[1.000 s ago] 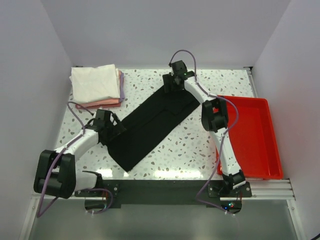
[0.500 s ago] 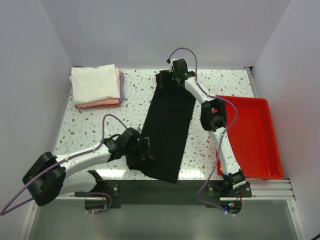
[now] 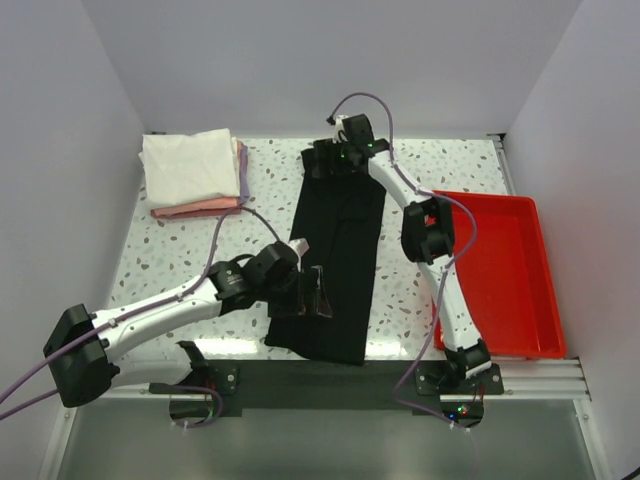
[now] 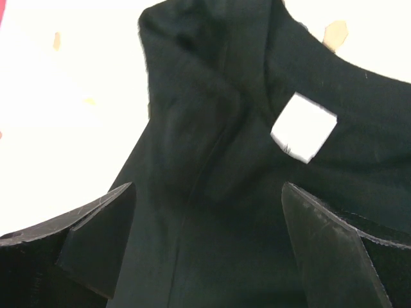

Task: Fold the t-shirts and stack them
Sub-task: Fold the tshirt

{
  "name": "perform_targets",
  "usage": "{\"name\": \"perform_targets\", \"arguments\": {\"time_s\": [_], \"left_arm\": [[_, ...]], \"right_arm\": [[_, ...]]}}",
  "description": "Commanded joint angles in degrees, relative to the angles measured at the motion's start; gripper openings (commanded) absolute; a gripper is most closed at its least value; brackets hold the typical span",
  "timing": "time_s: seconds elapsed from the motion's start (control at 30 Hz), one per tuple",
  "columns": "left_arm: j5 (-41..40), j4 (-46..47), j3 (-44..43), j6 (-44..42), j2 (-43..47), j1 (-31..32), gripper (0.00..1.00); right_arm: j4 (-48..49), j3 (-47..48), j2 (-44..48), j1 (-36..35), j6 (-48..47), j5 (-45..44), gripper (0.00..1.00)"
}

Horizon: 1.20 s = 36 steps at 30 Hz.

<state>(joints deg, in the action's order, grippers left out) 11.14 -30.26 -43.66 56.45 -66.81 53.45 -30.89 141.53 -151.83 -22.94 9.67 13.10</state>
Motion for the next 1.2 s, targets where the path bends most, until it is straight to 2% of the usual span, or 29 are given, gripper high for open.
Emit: {"name": "perform_targets", "arguments": {"time_s": [0.0, 0.03, 0.1, 0.13, 0.17, 0.2, 0.27, 0.37, 0.5, 0.73, 0.93, 1.17], "left_arm": [[-8.49, -3.93, -3.8, -4.94, -0.34, -1.59, 1.0], [-9.11, -2.36, -3.28, -5.99, -0.17, -2.64, 1.0], [-7.98, 0.54, -1.96, -6.87, -0.08, -6.85, 1.0], [-6.58, 4.21, -0.65, -8.53, -0.17, -8.26, 1.0], [-4.83, 5.72, -0.12, -8.98, -0.34, -10.45, 1.0], [-4.46, 6.61, 0.32, -9.42, -0.6, -11.34, 1.0], [-5.07, 7.24, -0.02, -11.44, -2.27, -12.58, 1.0], [-4.9, 8.99, 0.15, -14.52, -4.29, -12.67, 1.0], [-0.16, 13.89, 2.95, -16.89, -8.15, -12.67, 1.0], [7.49, 20.33, 7.8, -17.69, -13.87, -12.58, 1.0], [10.3, 23.4, 9.38, -16.72, -15.63, -12.23, 1.0], [9.0, 24.2, 8.15, -15.05, -15.29, -10.65, 1.0]], "right_arm": [[-1.98, -3.79, 15.73, -0.97, -2.82, 0.0, 0.99], [-1.8, -6.59, 18.47, -1.23, -2.9, -0.44, 0.99], [0.81, -20.1, 23.92, -1.84, -0.81, -5.62, 0.99], [2.75, -25.81, 30.47, -2.19, 0.6, -6.33, 0.99], [4.94, -36.75, 33.41, -2.81, 1.74, -8.25, 0.99], [8.62, -41.64, 36.66, -3.42, 2.36, -9.05, 0.99], [9.54, -51.91, 43.35, -5.62, 4.3, -10.2, 0.99], [9.54, -60.73, 48.81, -9.48, 6.41, -12.48, 0.99], [8.31, -65.41, 49.7, -13.09, 9.74, -14.77, 0.99], [7.78, -69.73, 47.24, -13.36, 12.92, -15.74, 0.99], [7.25, -67.71, 41.11, -12.31, 12.74, -17.76, 0.99], [8.92, -63.93, 35.38, -8.09, 10.55, -14.34, 0.99]]}}
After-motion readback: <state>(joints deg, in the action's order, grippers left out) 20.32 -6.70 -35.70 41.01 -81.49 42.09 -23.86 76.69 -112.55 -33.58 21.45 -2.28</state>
